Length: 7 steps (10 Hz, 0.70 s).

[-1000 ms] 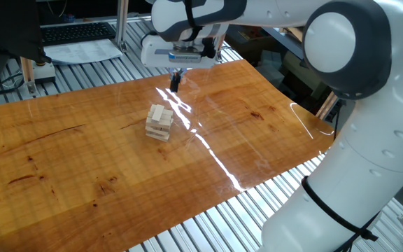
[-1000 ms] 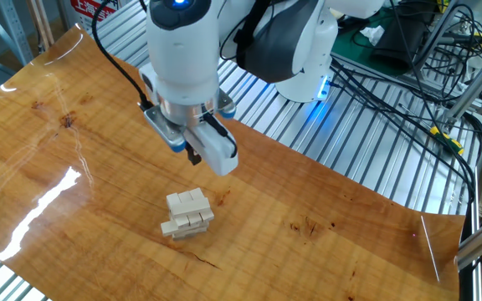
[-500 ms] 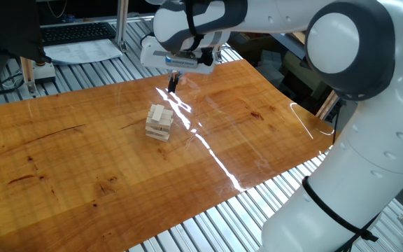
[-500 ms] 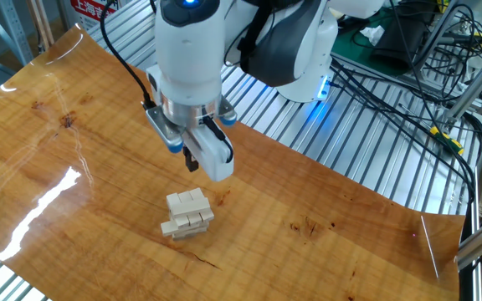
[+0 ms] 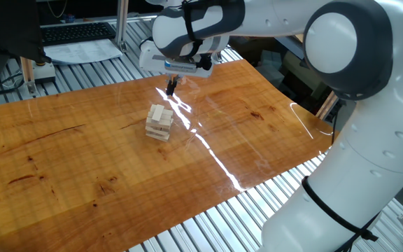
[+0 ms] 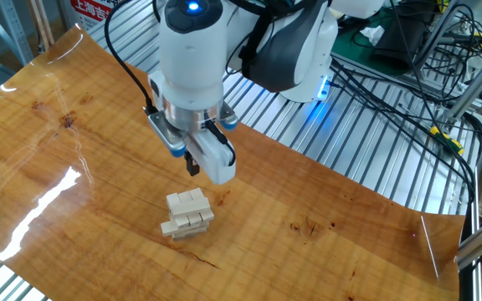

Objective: Play Jenga

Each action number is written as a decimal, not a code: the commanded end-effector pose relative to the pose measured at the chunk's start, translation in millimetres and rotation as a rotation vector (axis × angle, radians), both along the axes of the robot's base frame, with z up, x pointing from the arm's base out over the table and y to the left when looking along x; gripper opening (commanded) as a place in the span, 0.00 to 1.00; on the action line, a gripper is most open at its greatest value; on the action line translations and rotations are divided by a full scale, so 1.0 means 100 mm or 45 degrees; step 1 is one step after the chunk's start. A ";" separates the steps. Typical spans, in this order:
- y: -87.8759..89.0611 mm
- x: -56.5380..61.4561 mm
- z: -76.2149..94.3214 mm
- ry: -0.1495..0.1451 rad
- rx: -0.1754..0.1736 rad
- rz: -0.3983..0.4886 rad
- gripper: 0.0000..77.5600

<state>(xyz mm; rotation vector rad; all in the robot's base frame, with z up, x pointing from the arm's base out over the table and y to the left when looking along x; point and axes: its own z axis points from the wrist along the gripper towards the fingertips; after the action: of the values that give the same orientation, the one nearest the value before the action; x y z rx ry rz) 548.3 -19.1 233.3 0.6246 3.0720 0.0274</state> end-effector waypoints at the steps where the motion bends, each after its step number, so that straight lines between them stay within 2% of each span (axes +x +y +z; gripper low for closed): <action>1: 0.01 0.01 -0.01 -0.005 0.004 0.006 0.00; 2: 0.02 0.00 -0.10 -0.066 -0.015 0.029 0.00; 4: 0.04 0.00 -0.10 -0.063 -0.016 0.055 0.00; 5: 0.06 -0.01 -0.08 -0.046 -0.017 0.063 0.00; 7: 0.06 -0.01 -0.08 -0.047 -0.013 0.097 0.00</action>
<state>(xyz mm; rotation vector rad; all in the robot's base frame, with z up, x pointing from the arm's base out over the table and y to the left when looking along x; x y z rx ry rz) 547.3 -16.1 222.0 0.5608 3.0315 0.0189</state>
